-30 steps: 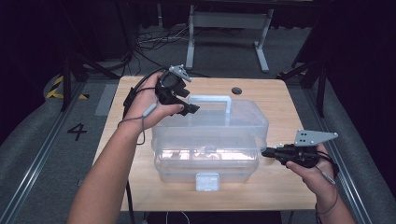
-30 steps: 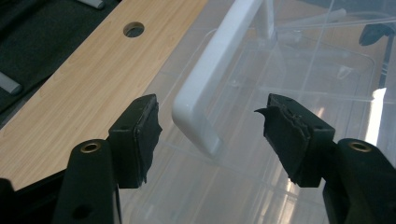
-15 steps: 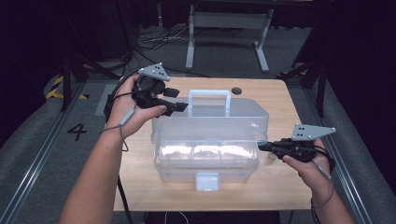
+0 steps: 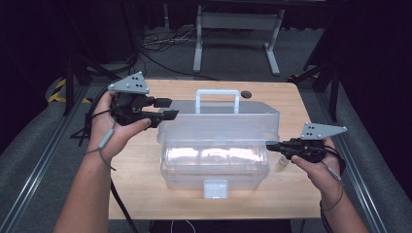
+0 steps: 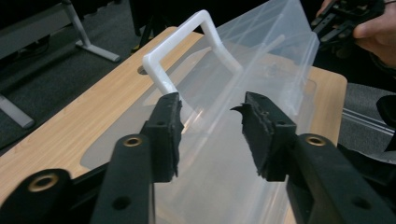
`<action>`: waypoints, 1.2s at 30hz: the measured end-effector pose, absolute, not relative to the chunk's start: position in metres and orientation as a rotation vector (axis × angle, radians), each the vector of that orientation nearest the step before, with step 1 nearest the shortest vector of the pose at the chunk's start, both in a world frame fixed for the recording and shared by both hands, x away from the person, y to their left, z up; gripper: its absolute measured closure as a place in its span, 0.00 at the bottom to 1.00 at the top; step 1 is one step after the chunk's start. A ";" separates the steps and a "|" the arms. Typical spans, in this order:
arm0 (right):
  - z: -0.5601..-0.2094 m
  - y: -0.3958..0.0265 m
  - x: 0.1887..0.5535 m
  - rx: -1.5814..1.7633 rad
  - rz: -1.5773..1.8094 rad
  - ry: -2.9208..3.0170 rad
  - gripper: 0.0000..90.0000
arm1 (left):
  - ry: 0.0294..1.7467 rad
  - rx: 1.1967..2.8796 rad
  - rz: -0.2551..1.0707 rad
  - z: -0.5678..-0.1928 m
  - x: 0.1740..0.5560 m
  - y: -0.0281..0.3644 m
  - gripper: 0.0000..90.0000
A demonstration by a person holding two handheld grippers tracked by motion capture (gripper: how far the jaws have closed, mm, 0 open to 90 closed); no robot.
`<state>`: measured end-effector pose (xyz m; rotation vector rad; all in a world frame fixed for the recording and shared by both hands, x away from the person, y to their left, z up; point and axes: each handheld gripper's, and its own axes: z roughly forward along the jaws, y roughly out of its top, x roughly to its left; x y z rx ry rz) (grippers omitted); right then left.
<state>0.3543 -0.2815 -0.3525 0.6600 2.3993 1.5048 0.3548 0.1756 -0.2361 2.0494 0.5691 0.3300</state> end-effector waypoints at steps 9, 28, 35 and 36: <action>-0.346 -0.280 0.359 0.683 1.501 2.375 1.00 | 0.569 2.051 0.284 -0.252 0.334 0.188 0.86; -0.345 -0.278 0.362 0.738 1.560 2.291 1.00 | 0.602 2.037 0.206 -0.307 0.327 0.196 0.96; -0.346 -0.278 0.362 0.752 1.587 2.254 1.00 | 0.626 2.060 0.186 -0.322 0.334 0.190 0.97; -0.346 -0.278 0.362 0.753 1.590 2.253 1.00 | 0.625 2.065 0.179 -0.323 0.336 0.189 0.97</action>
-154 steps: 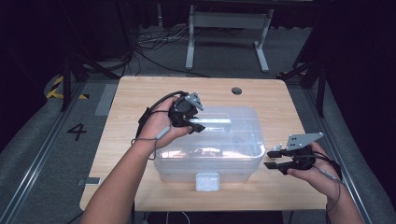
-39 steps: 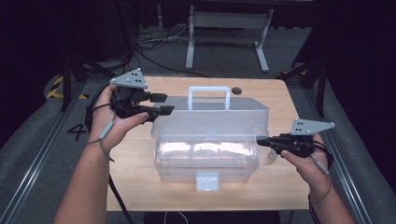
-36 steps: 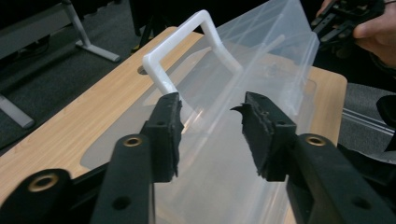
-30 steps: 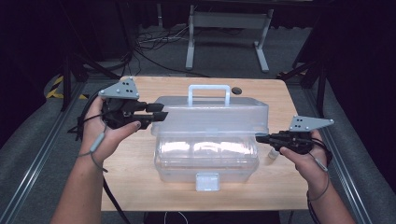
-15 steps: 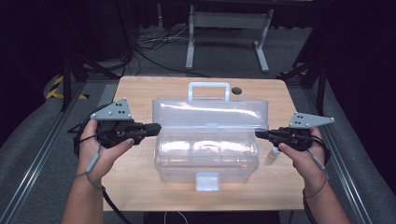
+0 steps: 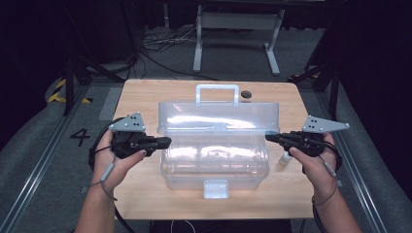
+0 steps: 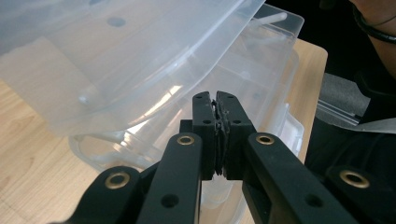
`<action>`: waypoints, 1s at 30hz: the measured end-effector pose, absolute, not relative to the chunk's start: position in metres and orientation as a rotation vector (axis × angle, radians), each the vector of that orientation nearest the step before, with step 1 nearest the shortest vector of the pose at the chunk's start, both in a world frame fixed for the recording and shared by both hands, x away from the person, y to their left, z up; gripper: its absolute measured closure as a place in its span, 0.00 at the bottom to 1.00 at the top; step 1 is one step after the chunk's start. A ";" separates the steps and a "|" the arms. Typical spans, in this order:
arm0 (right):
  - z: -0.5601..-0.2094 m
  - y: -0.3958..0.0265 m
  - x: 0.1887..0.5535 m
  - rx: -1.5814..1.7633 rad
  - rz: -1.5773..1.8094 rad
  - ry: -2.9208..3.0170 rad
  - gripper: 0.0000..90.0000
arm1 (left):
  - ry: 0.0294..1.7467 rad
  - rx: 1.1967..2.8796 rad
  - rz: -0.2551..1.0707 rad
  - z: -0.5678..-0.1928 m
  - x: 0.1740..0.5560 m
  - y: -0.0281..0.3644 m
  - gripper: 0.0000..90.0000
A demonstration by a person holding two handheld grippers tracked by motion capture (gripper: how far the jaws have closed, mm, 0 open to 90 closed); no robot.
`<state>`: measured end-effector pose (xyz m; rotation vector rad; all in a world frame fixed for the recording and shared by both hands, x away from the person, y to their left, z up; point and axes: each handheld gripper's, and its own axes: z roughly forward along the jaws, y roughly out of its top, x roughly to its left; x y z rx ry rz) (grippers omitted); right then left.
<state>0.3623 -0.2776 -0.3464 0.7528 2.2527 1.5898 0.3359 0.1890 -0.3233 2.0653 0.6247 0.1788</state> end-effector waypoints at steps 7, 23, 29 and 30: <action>-0.349 -0.277 0.362 0.758 1.601 2.242 1.00 | 0.636 2.064 0.181 -0.334 0.341 0.182 0.99; -0.350 -0.280 0.360 0.763 1.624 2.261 1.00 | 0.664 2.019 0.243 -0.342 0.350 0.180 1.00; -0.350 -0.282 0.357 0.767 1.632 2.257 1.00 | 0.665 2.018 0.246 -0.341 0.350 0.181 1.00; -0.349 -0.282 0.357 0.765 1.634 2.259 1.00 | 0.665 2.017 0.246 -0.341 0.351 0.181 1.00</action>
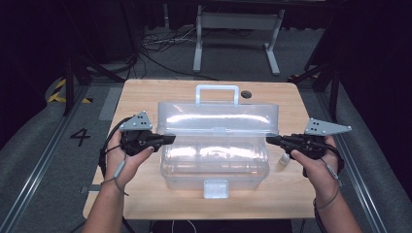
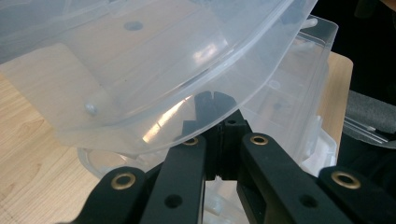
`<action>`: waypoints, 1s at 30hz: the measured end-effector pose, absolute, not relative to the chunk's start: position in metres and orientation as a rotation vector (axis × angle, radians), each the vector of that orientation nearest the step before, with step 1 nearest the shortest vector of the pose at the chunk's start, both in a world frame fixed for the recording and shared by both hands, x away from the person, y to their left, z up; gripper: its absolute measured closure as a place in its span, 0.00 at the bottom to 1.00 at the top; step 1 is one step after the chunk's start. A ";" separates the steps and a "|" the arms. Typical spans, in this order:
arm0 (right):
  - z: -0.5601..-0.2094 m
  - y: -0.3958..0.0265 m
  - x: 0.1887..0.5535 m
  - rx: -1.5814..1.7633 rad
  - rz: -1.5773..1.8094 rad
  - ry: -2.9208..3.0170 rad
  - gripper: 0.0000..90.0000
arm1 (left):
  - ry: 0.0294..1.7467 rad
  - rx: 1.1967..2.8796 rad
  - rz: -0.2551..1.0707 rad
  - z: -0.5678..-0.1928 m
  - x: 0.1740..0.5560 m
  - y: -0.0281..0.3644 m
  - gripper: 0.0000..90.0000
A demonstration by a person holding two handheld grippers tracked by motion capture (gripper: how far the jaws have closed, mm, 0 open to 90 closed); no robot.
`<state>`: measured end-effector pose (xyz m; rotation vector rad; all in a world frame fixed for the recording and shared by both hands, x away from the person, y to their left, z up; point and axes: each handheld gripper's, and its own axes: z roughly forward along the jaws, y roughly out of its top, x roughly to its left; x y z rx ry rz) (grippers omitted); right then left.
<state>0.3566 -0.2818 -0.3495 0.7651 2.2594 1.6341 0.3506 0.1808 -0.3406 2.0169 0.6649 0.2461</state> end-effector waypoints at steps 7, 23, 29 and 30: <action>-0.348 -0.287 0.349 0.779 1.628 2.249 1.00 | 0.660 2.000 0.254 -0.337 0.355 0.182 1.00; -0.342 -0.307 0.337 0.855 1.574 2.164 0.99 | 0.661 1.958 0.289 -0.326 0.373 0.183 1.00; -0.336 -0.309 0.339 0.884 1.575 2.143 0.97 | 0.669 1.946 0.306 -0.324 0.381 0.181 1.00; -0.334 -0.308 0.340 0.887 1.567 2.136 0.96 | 0.673 1.944 0.311 -0.324 0.382 0.181 1.00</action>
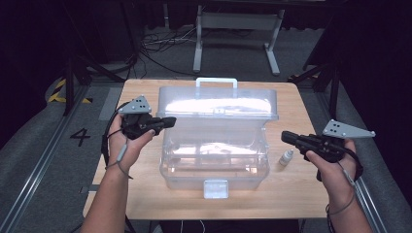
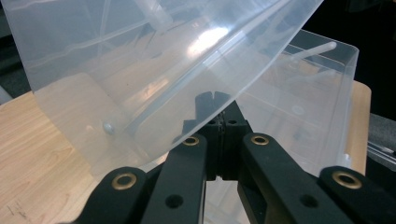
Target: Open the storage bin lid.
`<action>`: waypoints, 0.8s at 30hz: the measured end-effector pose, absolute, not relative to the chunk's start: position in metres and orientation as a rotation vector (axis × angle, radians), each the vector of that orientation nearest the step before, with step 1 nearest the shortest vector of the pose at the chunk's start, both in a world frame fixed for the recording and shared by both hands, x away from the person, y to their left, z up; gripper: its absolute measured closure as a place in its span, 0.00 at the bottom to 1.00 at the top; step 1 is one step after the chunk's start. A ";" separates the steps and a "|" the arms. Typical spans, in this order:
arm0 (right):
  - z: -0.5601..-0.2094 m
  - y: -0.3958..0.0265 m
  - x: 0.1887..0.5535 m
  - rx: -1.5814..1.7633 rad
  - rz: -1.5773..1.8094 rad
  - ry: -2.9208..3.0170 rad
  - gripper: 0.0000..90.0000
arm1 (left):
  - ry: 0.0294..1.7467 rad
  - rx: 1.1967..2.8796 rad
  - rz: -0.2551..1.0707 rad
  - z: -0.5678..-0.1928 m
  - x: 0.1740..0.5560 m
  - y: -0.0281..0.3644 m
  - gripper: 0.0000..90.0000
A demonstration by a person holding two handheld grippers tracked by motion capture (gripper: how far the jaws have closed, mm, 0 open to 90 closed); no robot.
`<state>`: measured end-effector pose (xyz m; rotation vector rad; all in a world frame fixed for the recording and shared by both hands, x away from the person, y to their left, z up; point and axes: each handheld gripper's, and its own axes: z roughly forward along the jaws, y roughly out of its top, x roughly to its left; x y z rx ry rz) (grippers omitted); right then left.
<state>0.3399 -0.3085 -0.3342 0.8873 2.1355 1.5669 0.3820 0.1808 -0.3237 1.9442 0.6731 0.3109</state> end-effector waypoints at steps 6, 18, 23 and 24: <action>-0.327 -0.303 0.347 0.905 1.500 2.083 0.89 | 0.669 1.922 0.310 -0.321 0.391 0.179 1.00; -0.318 -0.290 0.368 0.945 1.469 1.917 0.59 | 0.685 1.911 0.379 -0.322 0.402 0.180 1.00; -0.313 -0.282 0.377 0.932 1.430 1.886 0.56 | 0.687 1.912 0.372 -0.322 0.403 0.180 1.00; -0.313 -0.280 0.378 0.925 1.424 1.881 0.55 | 0.687 1.911 0.370 -0.322 0.403 0.180 1.00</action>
